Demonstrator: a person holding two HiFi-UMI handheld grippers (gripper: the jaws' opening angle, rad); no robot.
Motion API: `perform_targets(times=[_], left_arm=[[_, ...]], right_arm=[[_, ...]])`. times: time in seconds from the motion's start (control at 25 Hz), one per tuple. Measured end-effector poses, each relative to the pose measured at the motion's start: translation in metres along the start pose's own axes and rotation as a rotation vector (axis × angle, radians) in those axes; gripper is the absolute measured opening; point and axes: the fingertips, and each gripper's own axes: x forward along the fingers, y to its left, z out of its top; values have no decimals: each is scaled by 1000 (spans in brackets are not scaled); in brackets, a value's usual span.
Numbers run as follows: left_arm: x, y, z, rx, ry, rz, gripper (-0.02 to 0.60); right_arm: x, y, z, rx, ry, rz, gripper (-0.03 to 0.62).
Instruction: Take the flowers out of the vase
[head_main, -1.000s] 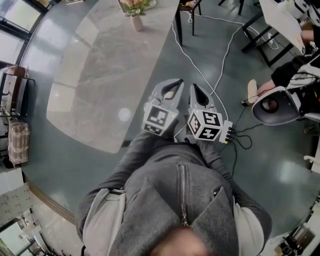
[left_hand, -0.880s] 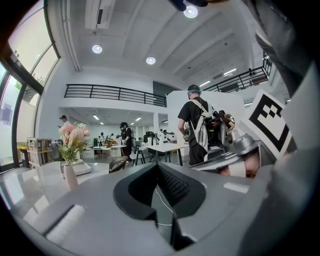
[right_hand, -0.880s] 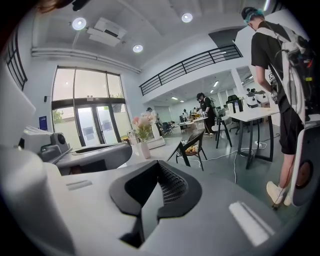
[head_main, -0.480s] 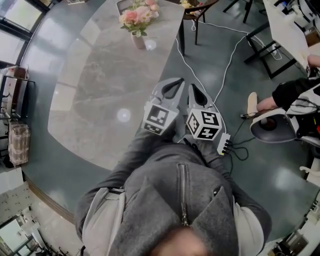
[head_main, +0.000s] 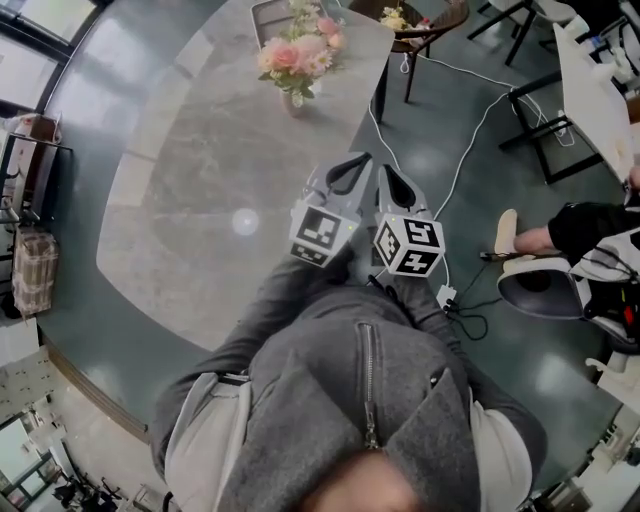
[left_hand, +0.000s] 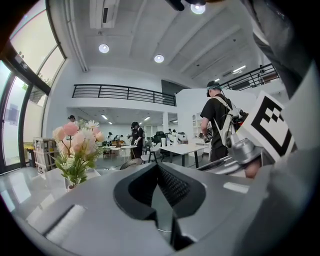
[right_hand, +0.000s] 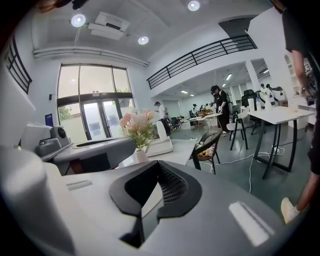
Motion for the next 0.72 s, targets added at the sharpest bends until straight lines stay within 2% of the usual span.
perform_targets(times=[0.24,0.4,0.72], left_arm=[[18,30,-1,26,2,14,9],[24,51,-3,11,1,28,9],[28,81,-4,63,-23,77,8]], right_arm=[[32,1,13,-32,2,7,3],[55,6,18,-52,12,32,3],[88,13,25,-106,0,74,3]])
